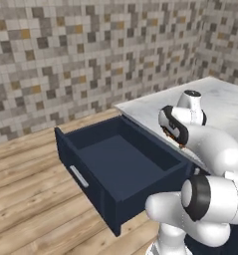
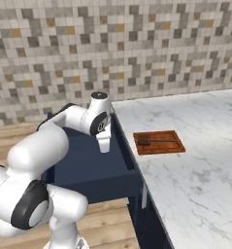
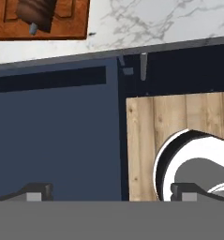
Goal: Pick up the knife from the drawer and place it on the cutting board. Then place the meat from the plate to the cutting board.
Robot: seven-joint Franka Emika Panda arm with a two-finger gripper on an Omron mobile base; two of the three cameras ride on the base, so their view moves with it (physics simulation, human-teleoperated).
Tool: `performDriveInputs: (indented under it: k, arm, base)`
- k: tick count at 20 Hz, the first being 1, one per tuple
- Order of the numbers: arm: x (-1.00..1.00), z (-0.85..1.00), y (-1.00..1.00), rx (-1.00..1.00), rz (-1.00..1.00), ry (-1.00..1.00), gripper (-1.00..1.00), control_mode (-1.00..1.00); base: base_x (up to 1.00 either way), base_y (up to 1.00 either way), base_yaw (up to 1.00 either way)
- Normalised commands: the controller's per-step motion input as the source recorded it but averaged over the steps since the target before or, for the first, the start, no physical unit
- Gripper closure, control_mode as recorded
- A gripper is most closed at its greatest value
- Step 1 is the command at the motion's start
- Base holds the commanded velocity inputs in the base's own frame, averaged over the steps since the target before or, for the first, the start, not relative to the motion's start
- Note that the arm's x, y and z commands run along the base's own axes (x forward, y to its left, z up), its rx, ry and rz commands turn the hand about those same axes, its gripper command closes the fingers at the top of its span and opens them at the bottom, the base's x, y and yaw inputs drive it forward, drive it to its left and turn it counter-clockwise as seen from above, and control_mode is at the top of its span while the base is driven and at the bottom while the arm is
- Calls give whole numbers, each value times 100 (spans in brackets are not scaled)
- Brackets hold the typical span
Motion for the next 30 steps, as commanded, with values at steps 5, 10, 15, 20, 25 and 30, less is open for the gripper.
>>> performDriveInputs:
  k: [5, 10, 15, 20, 25, 30]
  arm:
    - [0, 0, 0, 0, 0, 0, -100, 100]
    - [0, 0, 0, 0, 0, 0, -100, 100]
    - [0, 0, 0, 0, 0, 0, -100, 100]
    - [0, 0, 0, 0, 0, 0, -100, 100]
    - [0, 0, 0, 0, 0, 0, -100, 100]
    - [0, 0, 0, 0, 0, 0, -100, 100]
  base:
    - [-21, 42, -20]
    - [-29, 8, -35]
    - [-32, 0, -43]
    - [-30, -3, -46]
    - [-26, -17, -47]
    - [-20, -24, -45]
